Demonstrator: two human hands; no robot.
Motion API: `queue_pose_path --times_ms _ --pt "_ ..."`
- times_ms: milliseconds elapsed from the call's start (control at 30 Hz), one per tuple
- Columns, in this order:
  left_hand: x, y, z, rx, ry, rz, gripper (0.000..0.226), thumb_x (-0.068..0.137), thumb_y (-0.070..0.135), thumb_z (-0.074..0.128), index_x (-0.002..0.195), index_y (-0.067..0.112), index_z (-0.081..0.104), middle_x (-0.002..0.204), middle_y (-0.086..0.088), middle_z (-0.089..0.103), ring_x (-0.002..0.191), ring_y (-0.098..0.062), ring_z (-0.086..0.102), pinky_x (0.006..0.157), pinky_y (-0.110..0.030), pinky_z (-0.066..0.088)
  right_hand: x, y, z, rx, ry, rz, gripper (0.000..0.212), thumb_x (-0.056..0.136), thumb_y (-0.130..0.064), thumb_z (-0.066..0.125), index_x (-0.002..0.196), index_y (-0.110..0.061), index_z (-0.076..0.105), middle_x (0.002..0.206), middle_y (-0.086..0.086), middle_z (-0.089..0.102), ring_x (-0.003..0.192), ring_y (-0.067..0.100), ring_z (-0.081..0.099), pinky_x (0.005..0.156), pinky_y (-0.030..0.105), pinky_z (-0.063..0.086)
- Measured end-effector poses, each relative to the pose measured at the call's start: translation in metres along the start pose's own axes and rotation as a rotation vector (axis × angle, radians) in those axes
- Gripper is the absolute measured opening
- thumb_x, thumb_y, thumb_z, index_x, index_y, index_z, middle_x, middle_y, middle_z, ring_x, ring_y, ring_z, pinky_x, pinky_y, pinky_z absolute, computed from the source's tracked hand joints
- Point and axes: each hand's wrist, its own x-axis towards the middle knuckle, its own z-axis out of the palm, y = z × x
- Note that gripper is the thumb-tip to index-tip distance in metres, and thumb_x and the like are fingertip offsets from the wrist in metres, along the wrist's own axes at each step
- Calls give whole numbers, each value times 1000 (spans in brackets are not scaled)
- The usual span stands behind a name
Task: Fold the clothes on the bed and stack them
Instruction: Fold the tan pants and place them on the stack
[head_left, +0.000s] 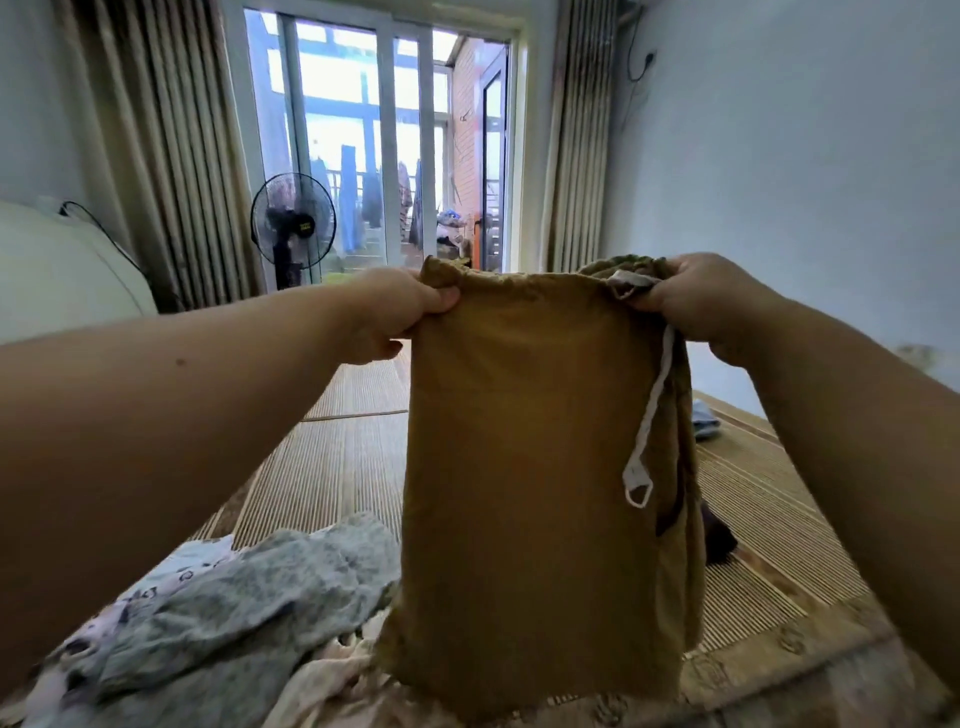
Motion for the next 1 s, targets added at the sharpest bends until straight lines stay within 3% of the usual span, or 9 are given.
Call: queue_pose_path --times_ms 100,200,267,367,467,600,700,833,1000 --pt "27 -4 24 -12 27 -72 11 93 29 59 95 18 60 93 3 65 86 -14 57 71 -31 38 23 17 0 -56 -11 -15 23 90 -27 63 111 -18 58 95 4 61 85 18 55 64 28 43" --pt "54 1 49 -131 71 -114 15 96 31 54 96 17 59 96 -2 67 90 -20 62 70 -37 46 51 27 -3 -4 39 18 19 94 -22 58 112 -23 55 103 6 61 94 23 57 72 37 51" --pt "72 14 63 -191 116 -71 19 98 32 50 103 17 59 102 -5 68 93 -23 62 69 -39 49 70 30 -5 9 148 -27 24 95 -20 55 119 -21 56 111 7 61 102 26 57 88 42 52" --pt "93 41 75 -220 226 74 29 99 34 47 116 14 59 111 -10 66 102 -31 61 87 -48 52 88 31 -16 35 338 -140 33 95 -19 52 128 -20 52 122 5 58 110 24 53 96 37 47" --pt "101 62 78 -106 276 280 39 100 35 43 128 10 54 123 -13 61 112 -34 57 98 -49 47 88 34 -30 261 340 -235 36 94 -25 57 129 -21 54 123 0 60 112 19 56 98 34 47" --pt "83 40 84 9 202 410 39 101 36 40 131 13 50 127 -10 58 118 -30 53 104 -44 41 55 56 -36 447 89 -281 33 92 -26 60 125 -20 59 119 -2 65 110 14 61 94 29 49" --pt "51 -17 90 -85 -45 345 27 101 30 40 118 17 57 121 -7 62 116 -27 54 99 -46 41 13 95 -26 383 -106 -121 44 75 -42 65 117 -29 63 111 -9 69 109 11 62 88 33 50" --pt "-6 -108 105 -176 -301 29 22 97 23 46 106 20 66 102 1 73 106 -21 61 93 -42 44 -53 157 -11 299 -409 214 44 69 -31 69 112 -23 66 116 2 67 112 18 59 95 42 47" --pt "-82 -203 139 -372 -464 -437 18 74 11 72 92 8 73 102 -14 72 96 -26 68 85 -37 53 -119 212 20 220 -695 485 38 71 -9 72 109 -9 68 100 2 74 86 8 70 67 15 51"
